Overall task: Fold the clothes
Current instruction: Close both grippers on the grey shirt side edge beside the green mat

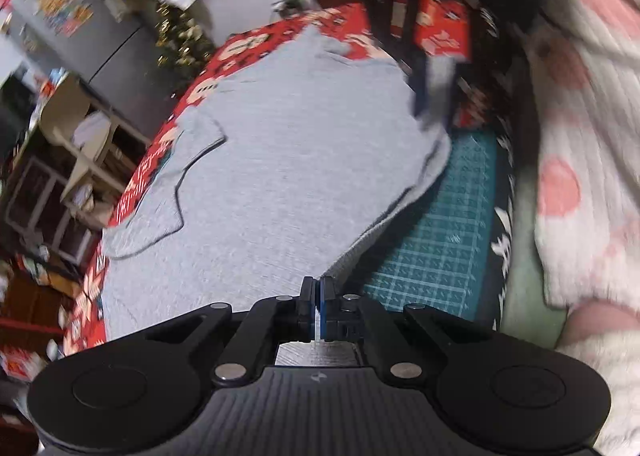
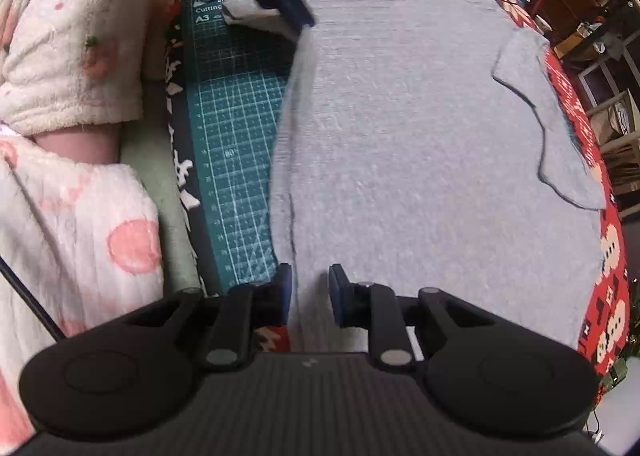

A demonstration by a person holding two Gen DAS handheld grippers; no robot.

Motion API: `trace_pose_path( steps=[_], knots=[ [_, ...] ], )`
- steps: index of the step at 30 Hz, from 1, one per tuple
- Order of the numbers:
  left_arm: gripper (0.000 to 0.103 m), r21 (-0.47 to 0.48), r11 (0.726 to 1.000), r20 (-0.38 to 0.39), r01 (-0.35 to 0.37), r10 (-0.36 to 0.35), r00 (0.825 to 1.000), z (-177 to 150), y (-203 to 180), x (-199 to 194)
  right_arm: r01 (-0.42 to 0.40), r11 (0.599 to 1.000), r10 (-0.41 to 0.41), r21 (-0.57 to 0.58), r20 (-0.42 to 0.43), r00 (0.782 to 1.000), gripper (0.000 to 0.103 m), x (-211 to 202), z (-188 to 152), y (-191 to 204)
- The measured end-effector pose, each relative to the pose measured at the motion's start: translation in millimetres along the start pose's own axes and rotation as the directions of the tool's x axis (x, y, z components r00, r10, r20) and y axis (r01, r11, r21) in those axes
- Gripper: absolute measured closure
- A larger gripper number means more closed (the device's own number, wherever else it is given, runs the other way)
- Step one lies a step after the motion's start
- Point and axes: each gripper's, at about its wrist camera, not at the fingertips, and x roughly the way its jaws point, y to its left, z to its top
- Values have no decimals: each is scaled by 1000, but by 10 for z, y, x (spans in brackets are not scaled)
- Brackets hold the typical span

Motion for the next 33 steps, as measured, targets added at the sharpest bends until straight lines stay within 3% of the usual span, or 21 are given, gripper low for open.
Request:
trace_pose_path(
  steps=[2, 6, 12, 17, 24, 27, 33],
  knots=[
    [101, -41, 999, 1, 13, -13, 1000, 14, 80, -20, -6, 1000, 5, 28, 29, 1000, 79, 1, 73, 13],
    [101, -80, 996, -5, 28, -28, 1000, 27, 157, -27, 7, 998, -11, 58, 61, 998, 59, 31, 272, 80],
    [101, -98, 995, -5, 25, -25, 1000, 26, 174, -42, 71, 997, -71, 1, 7, 997, 59, 148, 415, 127],
    [101, -128, 992, -6, 21, -22, 1000, -9, 207, -7, 70, 991, -66, 110, -43, 997, 57, 107, 207, -145],
    [101, -151, 988, -5, 21, -22, 1000, 5, 239, 10, 73, 989, -58, 128, -120, 991, 55, 30, -131, -271],
    [101, -152, 988, -11, 21, -23, 1000, 11, 245, 14, 62, 990, -46, 125, -127, 991, 60, 9, -213, -262],
    [101, -165, 986, -14, 24, -27, 1000, 15, 284, 16, 33, 993, -20, 110, -115, 993, 99, 14, -286, -217]
  ],
)
